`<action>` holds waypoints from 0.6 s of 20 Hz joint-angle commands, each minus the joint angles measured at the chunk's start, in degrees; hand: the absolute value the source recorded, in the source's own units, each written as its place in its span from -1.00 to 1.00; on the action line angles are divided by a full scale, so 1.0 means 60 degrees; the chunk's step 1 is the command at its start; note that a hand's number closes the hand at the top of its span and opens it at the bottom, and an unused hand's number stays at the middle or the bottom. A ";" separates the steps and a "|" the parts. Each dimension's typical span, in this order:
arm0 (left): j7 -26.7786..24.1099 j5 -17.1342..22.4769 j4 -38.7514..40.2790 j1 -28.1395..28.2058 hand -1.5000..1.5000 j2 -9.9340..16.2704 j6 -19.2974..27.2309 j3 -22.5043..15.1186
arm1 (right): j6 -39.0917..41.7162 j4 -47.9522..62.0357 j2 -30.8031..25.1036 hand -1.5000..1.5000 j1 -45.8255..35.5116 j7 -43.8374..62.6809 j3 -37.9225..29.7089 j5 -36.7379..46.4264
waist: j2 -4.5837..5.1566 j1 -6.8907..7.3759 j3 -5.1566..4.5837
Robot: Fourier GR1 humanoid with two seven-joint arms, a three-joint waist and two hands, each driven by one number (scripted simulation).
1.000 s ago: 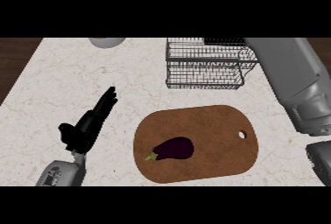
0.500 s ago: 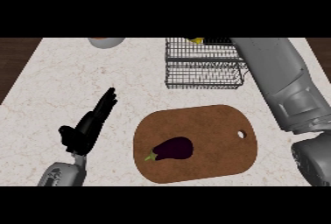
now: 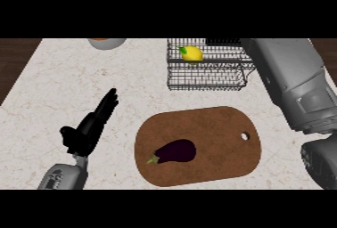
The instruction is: Pick the lemon from the cutting board and place it in the tiered basket
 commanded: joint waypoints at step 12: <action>-0.0172 0.0059 -0.0155 0.0506 0.00 0.0106 -0.0155 0.0170 | -0.3225 -0.1145 -0.2886 -1.00 0.1102 -0.1524 -0.1148 -0.0222 | -0.0051 -0.0113 0.0013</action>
